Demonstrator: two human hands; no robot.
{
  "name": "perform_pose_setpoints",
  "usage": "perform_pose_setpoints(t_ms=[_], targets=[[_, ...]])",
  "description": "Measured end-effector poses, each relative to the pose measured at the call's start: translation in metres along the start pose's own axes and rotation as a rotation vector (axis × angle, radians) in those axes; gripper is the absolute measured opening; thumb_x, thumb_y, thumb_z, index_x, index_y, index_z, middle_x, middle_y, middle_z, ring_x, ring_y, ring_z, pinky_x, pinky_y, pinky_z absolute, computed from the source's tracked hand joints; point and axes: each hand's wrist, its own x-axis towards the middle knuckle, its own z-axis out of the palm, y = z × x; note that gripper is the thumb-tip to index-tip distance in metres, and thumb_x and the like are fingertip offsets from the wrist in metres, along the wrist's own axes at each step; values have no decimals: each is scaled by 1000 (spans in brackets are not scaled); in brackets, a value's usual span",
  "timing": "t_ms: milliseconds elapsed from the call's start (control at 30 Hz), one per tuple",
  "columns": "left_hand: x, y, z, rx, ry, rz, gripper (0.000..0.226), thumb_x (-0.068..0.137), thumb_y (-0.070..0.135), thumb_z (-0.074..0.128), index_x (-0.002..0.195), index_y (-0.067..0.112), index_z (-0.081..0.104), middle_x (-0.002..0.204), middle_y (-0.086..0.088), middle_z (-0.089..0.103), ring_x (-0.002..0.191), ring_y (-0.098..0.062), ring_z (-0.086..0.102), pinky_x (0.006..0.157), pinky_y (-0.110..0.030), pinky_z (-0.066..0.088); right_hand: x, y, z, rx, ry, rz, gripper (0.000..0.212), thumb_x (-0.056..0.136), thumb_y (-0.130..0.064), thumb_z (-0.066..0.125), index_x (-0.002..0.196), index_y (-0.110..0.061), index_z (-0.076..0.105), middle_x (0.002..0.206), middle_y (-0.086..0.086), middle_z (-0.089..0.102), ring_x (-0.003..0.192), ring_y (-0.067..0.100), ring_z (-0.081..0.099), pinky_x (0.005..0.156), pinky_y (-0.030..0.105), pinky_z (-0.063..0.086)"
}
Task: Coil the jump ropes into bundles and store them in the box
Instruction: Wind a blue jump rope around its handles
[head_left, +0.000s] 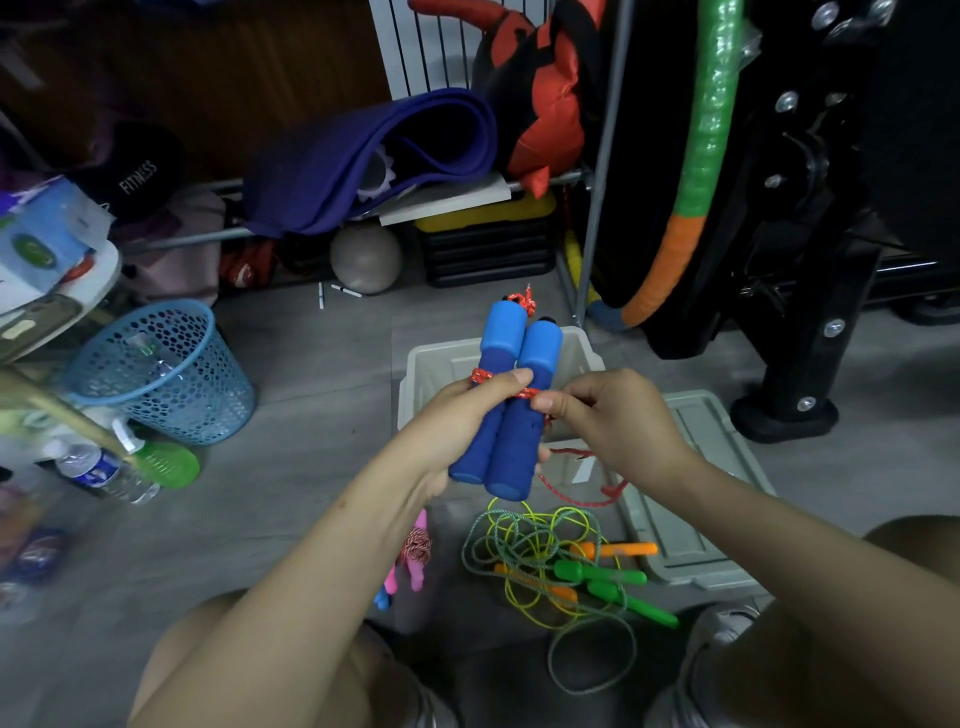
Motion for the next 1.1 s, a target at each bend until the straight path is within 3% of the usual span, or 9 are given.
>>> perform_pose_setpoints(t_ms=[167,267,333,433,533,667,800,967,1100], targets=[[3,2,-4,52,-4,31,20,91,18,59,101,2,57,73,-11,67,54,-25,65,49,-32,55,6,-2,-14,48,-132,60,44,80,-44,65,66,-3,69,51,4,39,48,10,32,46,21,25],[7,3,-9,115,72,63,13,90,17,61,94,5,56,71,-9,68,57,-28,65,57,-39,58,6,-2,-23,-85,-269,-27,26,85,-36,66,88,-12,75,68,-5,64,60,5,53,58,16,39],[12,3,-15,213,152,108,12,89,17,64,90,10,54,77,-10,66,68,-32,65,73,-53,57,5,-4,-27,-222,-286,-81,19,87,-33,64,91,-18,74,69,-14,62,64,3,55,58,10,37],[14,3,-16,352,153,153,14,87,16,67,86,16,53,84,-13,64,81,-36,64,84,-62,51,4,-10,-34,-346,-240,-140,23,92,-32,56,75,-23,68,49,-13,44,51,6,44,50,12,32],[15,3,-11,377,103,164,16,88,12,65,85,17,50,83,-13,62,79,-36,62,83,-64,50,5,-9,-40,-292,-284,-95,32,96,-28,50,64,-26,55,44,-12,50,47,0,49,49,11,34],[18,3,-18,457,104,196,30,80,25,74,90,19,47,88,-11,63,82,-36,65,83,-60,52,5,-9,-41,97,-328,107,37,98,-26,46,65,-12,55,41,-5,49,34,4,47,42,16,39],[23,-4,-15,1041,193,244,48,76,38,75,95,15,37,80,2,52,74,-20,55,63,-32,43,3,-17,-38,366,-425,186,32,97,-21,48,69,-9,55,42,-9,43,35,6,39,39,19,32],[24,-13,-7,1312,-43,221,57,71,53,74,102,15,44,92,-2,59,86,-22,57,70,-35,45,4,-16,-32,-238,-328,-229,35,93,-36,51,71,-12,64,51,-9,46,51,3,45,53,20,30],[16,-9,-2,1388,-124,266,52,69,59,72,101,25,50,88,10,57,83,-12,55,70,-28,45,4,-24,-36,-580,-210,-303,34,88,-55,48,86,-24,64,72,-8,55,77,15,55,62,27,31]])
